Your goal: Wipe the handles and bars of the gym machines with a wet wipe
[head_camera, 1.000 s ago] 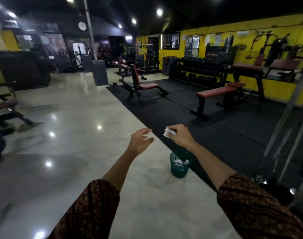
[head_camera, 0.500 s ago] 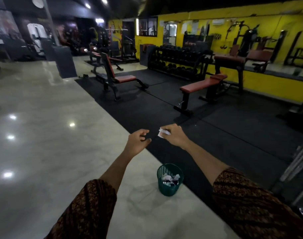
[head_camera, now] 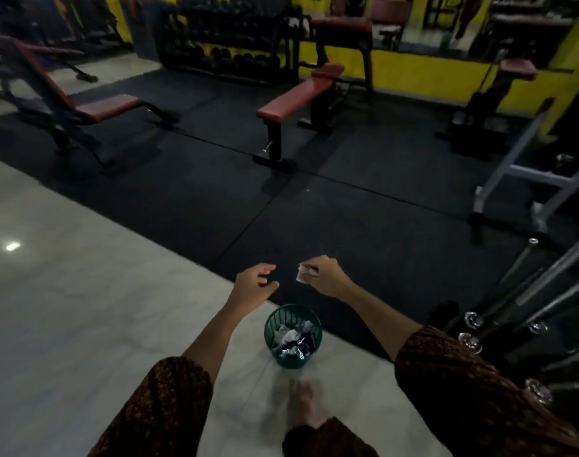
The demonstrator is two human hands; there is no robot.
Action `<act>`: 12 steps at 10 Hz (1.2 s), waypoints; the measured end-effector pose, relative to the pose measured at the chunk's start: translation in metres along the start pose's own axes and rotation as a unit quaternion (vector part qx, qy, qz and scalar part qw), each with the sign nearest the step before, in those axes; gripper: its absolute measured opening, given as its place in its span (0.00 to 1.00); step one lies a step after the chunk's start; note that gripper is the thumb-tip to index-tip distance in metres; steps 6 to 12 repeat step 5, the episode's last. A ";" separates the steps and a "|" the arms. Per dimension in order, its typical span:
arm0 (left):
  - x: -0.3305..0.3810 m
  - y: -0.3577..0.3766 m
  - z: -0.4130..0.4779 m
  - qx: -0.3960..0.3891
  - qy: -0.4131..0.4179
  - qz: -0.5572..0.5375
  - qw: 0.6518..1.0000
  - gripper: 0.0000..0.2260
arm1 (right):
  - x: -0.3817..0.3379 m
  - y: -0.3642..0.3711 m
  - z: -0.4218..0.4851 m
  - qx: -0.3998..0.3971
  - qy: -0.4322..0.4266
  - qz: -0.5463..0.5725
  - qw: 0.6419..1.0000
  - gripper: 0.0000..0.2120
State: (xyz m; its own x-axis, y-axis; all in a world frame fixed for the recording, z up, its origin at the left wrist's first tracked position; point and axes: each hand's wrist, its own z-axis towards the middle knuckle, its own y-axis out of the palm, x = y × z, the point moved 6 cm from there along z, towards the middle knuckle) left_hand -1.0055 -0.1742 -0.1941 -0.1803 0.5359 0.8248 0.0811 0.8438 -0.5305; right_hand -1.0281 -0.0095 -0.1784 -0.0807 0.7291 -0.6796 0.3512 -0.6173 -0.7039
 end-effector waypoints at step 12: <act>-0.076 0.029 0.174 -0.019 -0.143 -0.005 0.990 0.14 | 0.127 0.069 0.174 -0.201 0.112 -0.080 0.970 0.18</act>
